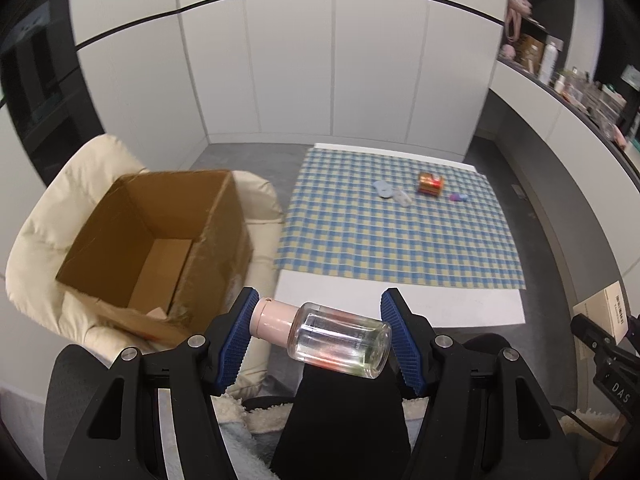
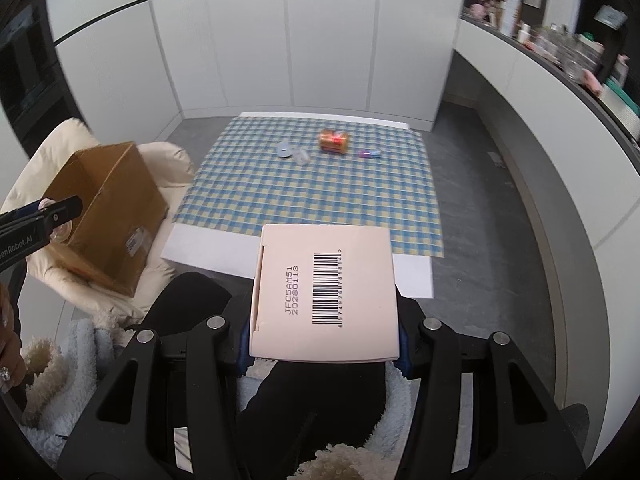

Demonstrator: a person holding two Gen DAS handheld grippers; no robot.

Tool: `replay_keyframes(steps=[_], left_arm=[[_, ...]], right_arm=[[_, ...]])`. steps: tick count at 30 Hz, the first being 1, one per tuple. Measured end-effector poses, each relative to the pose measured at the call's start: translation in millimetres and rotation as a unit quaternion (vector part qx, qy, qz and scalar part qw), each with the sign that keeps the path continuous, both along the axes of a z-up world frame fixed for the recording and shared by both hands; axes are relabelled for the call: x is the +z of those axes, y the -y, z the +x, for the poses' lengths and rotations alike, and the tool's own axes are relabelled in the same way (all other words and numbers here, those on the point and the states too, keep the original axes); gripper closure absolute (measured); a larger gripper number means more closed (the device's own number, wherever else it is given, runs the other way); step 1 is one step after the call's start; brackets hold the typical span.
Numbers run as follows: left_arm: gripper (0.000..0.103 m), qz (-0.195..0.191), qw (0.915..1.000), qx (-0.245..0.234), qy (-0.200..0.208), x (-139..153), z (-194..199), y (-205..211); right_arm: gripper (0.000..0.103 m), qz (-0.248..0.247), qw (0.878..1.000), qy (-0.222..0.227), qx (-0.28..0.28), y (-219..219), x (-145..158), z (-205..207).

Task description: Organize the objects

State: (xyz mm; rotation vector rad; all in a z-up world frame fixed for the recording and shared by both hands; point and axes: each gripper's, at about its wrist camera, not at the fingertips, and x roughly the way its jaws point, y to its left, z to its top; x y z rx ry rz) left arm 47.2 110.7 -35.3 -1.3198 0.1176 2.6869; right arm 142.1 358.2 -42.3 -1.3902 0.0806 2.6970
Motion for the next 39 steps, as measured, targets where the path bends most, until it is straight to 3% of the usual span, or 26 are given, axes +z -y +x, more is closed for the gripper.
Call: replay_keyframes(steps=[18,39], left_arm=[[0.039,0.010,0.9925,0.121,0.006,-6.5,6.0,103.5],[0.039,0.013,0.9684,0.248,0.022,-26.4,17.0,206.6]], right_arm=[[0.049,0.011,0.988,0.014,0.152,109.2,-12.5,-47.5],[0.049,0.023,0.954,0.021,0.299,236.0,-24.6,-75.7]])
